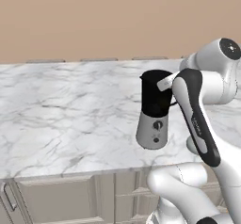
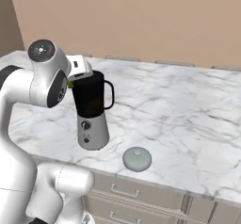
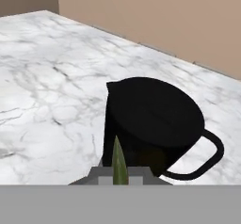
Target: Grab the lemon and lemon wedge from the fridge, place them in the blender, close the lid, and turn on the blender to create a marinade.
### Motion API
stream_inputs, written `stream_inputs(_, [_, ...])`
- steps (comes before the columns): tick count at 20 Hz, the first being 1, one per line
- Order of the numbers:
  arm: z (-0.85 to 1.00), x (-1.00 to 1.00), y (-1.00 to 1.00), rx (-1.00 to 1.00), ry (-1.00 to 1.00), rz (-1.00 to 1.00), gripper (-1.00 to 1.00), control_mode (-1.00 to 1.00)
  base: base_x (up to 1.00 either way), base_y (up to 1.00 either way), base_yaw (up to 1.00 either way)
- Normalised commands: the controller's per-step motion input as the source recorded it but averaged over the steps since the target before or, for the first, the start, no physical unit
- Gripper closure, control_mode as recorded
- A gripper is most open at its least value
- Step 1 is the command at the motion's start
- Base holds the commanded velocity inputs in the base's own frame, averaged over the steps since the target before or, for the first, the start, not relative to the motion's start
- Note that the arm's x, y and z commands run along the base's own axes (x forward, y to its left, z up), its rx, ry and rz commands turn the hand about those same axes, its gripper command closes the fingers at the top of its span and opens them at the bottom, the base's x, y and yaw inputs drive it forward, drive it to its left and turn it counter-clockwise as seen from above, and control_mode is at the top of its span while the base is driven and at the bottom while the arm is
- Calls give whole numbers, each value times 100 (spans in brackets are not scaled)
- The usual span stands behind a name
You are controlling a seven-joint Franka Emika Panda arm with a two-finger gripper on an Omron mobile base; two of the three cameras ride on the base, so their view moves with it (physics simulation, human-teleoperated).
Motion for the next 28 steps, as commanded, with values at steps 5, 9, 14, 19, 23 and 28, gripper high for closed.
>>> stream_inputs(5, [0,0,0,0,0,0,100,100,-1,-48,25])
stream_inputs(9, [0,0,0,0,0,0,100,100,-18,-45,23])
stream_inputs(14, [0,0,0,0,0,0,100,100,-19,-58,21])
stream_inputs(19, [0,0,0,0,0,0,100,100,-7,-71,20])
stream_inputs(23, [0,0,0,0,0,0,100,100,-1,-60,22])
stream_inputs(28, [0,0,0,0,0,0,100,100,-14,-61,24])
